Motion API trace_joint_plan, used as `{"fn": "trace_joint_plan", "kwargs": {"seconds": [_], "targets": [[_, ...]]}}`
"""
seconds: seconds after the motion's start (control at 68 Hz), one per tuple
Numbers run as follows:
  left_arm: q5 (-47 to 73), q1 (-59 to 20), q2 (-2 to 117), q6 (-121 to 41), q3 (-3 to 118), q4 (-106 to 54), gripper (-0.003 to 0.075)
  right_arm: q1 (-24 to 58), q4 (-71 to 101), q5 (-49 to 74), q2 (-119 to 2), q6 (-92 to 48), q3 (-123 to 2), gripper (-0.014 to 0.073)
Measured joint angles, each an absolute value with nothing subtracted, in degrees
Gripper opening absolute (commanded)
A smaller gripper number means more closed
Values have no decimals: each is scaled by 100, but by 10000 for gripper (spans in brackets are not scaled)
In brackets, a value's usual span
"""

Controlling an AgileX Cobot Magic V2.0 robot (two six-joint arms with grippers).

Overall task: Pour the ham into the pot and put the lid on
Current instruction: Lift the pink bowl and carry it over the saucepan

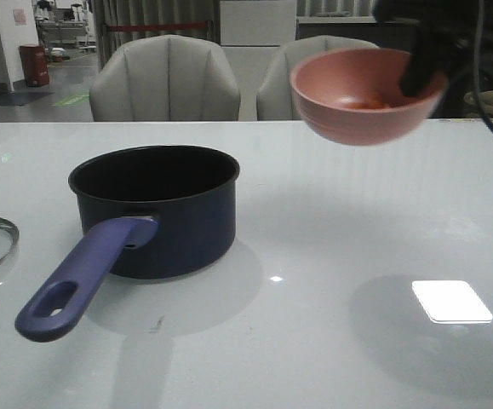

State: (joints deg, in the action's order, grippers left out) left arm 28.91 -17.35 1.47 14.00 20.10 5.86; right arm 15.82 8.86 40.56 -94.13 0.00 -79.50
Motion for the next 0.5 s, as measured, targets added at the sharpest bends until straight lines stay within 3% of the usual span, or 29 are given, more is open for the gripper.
{"fn": "trace_joint_plan", "kwargs": {"seconds": [0.235,0.5], "targets": [[2891,-1735,147,1400,2010,596,507,2618,947,4495,-10094,0,-9345,133],[2891,-1735,147,1400,2010,596,507,2984,947,4762,-11295,188,-10438,133]]}}
